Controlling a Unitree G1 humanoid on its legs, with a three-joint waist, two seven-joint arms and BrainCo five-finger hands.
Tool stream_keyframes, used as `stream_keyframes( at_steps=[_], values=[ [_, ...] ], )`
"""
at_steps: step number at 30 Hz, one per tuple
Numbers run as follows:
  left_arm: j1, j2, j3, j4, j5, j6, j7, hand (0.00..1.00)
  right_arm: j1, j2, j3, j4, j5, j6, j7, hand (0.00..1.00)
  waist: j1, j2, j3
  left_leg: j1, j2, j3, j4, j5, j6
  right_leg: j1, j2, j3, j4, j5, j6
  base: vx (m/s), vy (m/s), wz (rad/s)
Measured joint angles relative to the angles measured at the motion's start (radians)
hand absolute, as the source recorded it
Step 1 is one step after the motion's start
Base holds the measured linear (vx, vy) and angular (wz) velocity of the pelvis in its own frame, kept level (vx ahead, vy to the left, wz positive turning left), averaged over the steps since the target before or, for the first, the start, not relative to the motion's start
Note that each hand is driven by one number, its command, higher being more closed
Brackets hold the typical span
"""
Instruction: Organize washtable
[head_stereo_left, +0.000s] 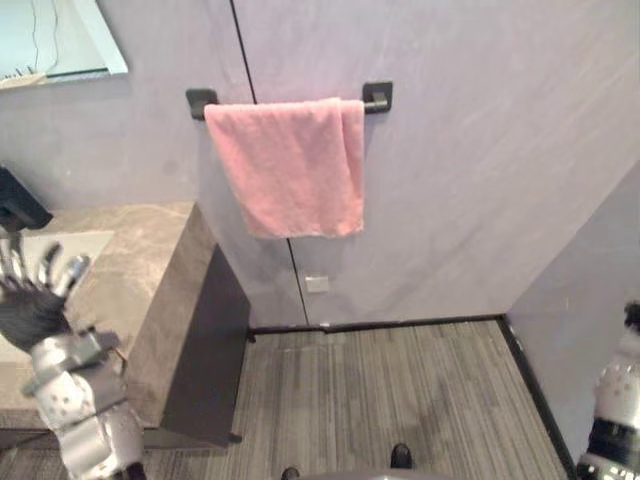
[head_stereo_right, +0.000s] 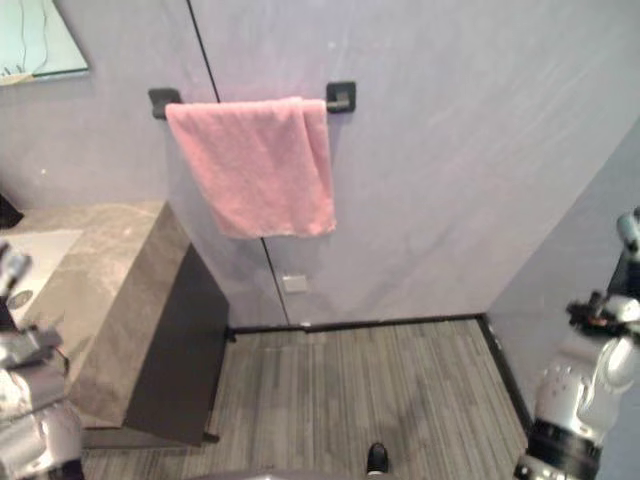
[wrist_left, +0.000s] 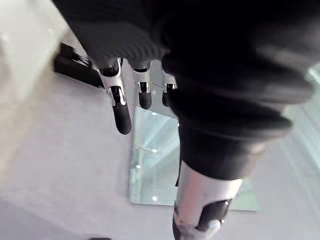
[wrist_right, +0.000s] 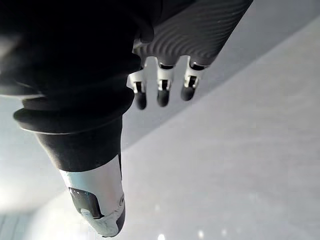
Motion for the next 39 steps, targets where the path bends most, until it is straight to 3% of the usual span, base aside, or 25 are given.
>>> stream_keyframes(
  at_steps=[3,6,13,15,19,22,26,31,35,36,37,38,39],
  values=[
    [0.098,-0.105,-0.075,0.034,0.01,0.031,-0.007,0.0,0.105,0.122,-0.014,0.0,-0.036,0.006,-0.03,0.0,-0.002,0.003,-0.002,0.011,0.0,0.0,0.0,-0.002,0.003,0.012,0.0,0.0,0.0,-0.003,0.004,0.0,0.0,0.0],
    [0.127,-0.152,-0.129,0.12,-0.002,0.05,-0.026,0.0,0.177,0.202,0.005,-0.003,-0.114,0.017,-0.062,0.0,-0.002,0.008,-0.006,0.014,0.001,0.006,0.0,-0.003,0.005,0.013,0.001,0.0,0.0,-0.003,0.004,-0.02,-0.003,-0.03],
    [0.142,-0.187,-0.156,0.319,-0.005,0.063,-0.016,0.0,0.31,0.325,0.071,0.015,-0.184,0.035,-0.108,0.0,-0.002,0.017,-0.007,0.035,0.024,0.071,0.0,-0.007,0.011,0.023,0.012,0.001,0.0,-0.003,0.005,-0.02,-0.016,-0.07],
    [0.141,-0.191,-0.157,0.435,-0.015,0.066,-0.006,0.0,0.325,0.35,0.074,0.134,-0.182,0.036,-0.11,0.0,-0.001,0.019,-0.006,0.046,0.034,0.093,0.001,-0.007,0.011,0.03,0.018,0.001,0.0,-0.003,0.005,0.0,-0.025,-0.05],
    [0.139,-0.196,-0.17,0.689,0.021,0.076,0.001,0.0,0.344,0.354,0.103,0.42,-0.178,0.044,-0.109,0.0,-0.002,0.018,-0.005,0.064,0.037,0.093,0.001,-0.008,0.011,0.05,0.02,-0.006,0.004,-0.006,0.001,0.01,-0.006,0.04],
    [0.134,-0.196,-0.185,0.9,0.029,0.083,0.003,0.0,0.341,0.353,0.12,0.651,-0.239,0.09,-0.11,0.0,-0.002,0.013,-0.003,0.066,0.032,0.093,0.0,-0.008,0.011,0.053,0.017,-0.004,0.003,-0.006,0.0,0.0,0.001,0.01],
    [0.113,-0.194,-0.181,1.149,0.12,0.114,0.002,0.0,0.341,0.347,0.117,0.896,-0.334,0.13,-0.108,0.0,-0.002,-0.003,0.002,0.065,0.03,0.082,0.0,-0.008,0.012,0.054,0.017,0.002,0.0,-0.007,0.001,0.0,-0.002,0.02],
    [0.085,-0.155,-0.171,1.208,0.237,0.138,-0.005,0.0,0.324,0.33,0.107,1.013,-0.413,0.162,-0.106,0.0,-0.003,-0.018,0.019,0.064,0.028,0.06,0.0,-0.008,0.011,0.056,0.018,0.004,-0.001,-0.007,0.001,0.0,-0.003,0.01],
    [0.047,-0.103,-0.238,1.238,0.335,0.159,-0.028,0.0,0.292,0.304,0.127,1.063,-0.502,0.179,-0.102,0.0,-0.003,-0.029,0.042,0.063,0.028,0.032,0.0,-0.008,0.012,0.056,0.024,0.004,-0.001,-0.012,0.003,0.0,0.0,0.0],
    [0.042,-0.097,-0.252,1.241,0.344,0.159,-0.03,0.0,0.288,0.298,0.136,1.066,-0.516,0.183,-0.102,0.0,-0.003,-0.028,0.046,0.061,0.03,0.026,0.0,-0.008,0.012,0.056,0.027,0.005,-0.001,-0.023,0.012,-0.04,-0.029,0.05],
    [0.031,-0.089,-0.271,1.254,0.361,0.16,-0.039,0.0,0.281,0.284,0.154,1.07,-0.544,0.187,-0.099,0.0,-0.003,-0.008,0.059,0.054,0.05,0.015,-0.001,-0.009,0.013,0.055,0.041,0.005,-0.001,-0.051,0.031,-0.03,-0.07,0.14],
    [0.025,-0.076,-0.277,1.258,0.375,0.164,-0.051,0.0,0.269,0.27,0.161,1.085,-0.576,0.193,-0.086,0.0,-0.01,-0.014,0.066,0.05,0.057,0.002,-0.001,-0.007,0.01,0.055,0.052,0.011,0.024,-0.037,-0.005,-0.03,-0.07,0.26],
    [0.022,-0.065,-0.284,1.261,0.378,0.169,-0.057,0.0,0.267,0.276,0.164,1.094,-0.588,0.198,-0.081,0.0,-0.018,-0.042,0.066,0.05,0.046,-0.003,-0.001,-0.007,0.01,0.06,0.046,0.016,0.016,-0.039,-0.007,-0.03,-0.043,0.29]
  ],
)
